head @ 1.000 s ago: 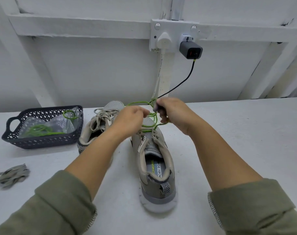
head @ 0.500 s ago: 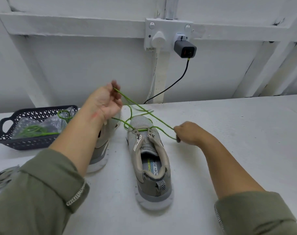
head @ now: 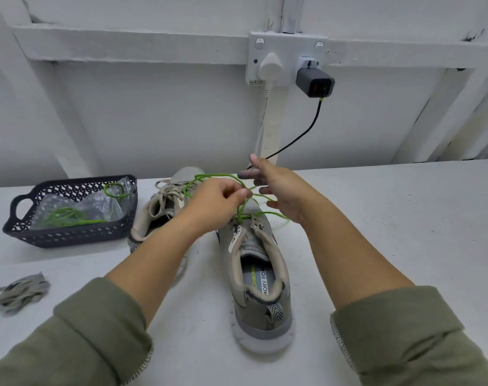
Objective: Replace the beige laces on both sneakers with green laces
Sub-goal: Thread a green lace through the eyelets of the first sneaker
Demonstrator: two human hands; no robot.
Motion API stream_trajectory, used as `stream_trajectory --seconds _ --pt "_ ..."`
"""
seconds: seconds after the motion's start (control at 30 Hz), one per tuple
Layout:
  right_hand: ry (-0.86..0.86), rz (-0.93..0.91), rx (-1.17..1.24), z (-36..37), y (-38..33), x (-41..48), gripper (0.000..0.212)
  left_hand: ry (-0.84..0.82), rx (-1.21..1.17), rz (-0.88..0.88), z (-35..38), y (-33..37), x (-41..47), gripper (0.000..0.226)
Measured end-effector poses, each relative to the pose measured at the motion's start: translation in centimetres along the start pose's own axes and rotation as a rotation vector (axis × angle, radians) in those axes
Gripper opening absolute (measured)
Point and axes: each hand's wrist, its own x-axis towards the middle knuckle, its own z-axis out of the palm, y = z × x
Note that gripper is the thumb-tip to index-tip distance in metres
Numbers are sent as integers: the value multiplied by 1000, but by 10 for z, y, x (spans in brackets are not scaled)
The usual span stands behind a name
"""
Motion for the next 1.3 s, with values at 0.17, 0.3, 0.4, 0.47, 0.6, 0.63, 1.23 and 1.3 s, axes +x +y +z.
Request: stream_trajectory --seconds 0.17,0.3,0.4,0.47,0.6,0.63,1.23,1.3 --pt "65 225 115 0 3 17 52 -121 222 56 1 3 -7 24" --pt "8 426 135 -3 17 23 68 -148 440 154 2 -6 -13 27" --pt "-51 378 309 -1 25 25 56 -186 620 171 3 -8 -19 22" --pt "18 287 499 -1 28 29 40 -172 638 153 3 -6 -23 20" --pt "146 170 1057 -20 19 37 35 -157 737 8 -5 -9 -28 21" --pt "165 128 1124 -28 15 39 37 -162 798 -17 -6 -11 -30 21" --pt "143 -562 -1052 -21 38 7 29 -6 -245 -466 7 0 -49 29" --pt "74 -493 -1034 -13 43 7 33 12 -299 -473 7 -5 -50 27"
